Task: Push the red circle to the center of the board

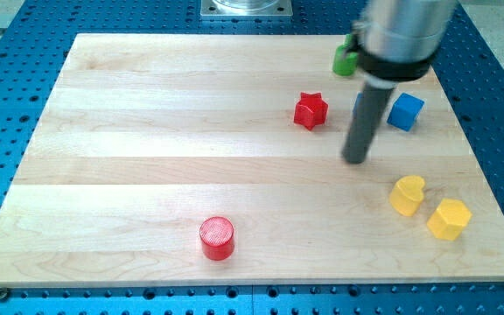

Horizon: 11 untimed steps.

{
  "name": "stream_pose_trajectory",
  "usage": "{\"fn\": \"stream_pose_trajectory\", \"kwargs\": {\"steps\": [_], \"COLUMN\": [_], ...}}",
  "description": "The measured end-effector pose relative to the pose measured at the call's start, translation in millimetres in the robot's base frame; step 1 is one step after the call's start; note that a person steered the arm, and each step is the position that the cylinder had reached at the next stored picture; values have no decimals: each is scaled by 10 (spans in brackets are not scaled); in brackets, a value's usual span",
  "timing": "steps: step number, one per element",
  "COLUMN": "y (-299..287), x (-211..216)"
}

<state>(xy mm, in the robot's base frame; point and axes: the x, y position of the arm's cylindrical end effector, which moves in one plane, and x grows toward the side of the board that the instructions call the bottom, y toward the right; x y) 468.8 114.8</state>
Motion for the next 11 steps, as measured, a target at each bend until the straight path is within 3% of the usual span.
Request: {"fn": "stream_pose_trajectory", "kwargs": {"steps": [1,2,3,4,6,7,8,9,11], "y": [-612,-563,-986,-1431,-1817,-2240,-2216,-2804,-2113], "x": [235,1219,1495,1041,1216,689,399,642,-285]}}
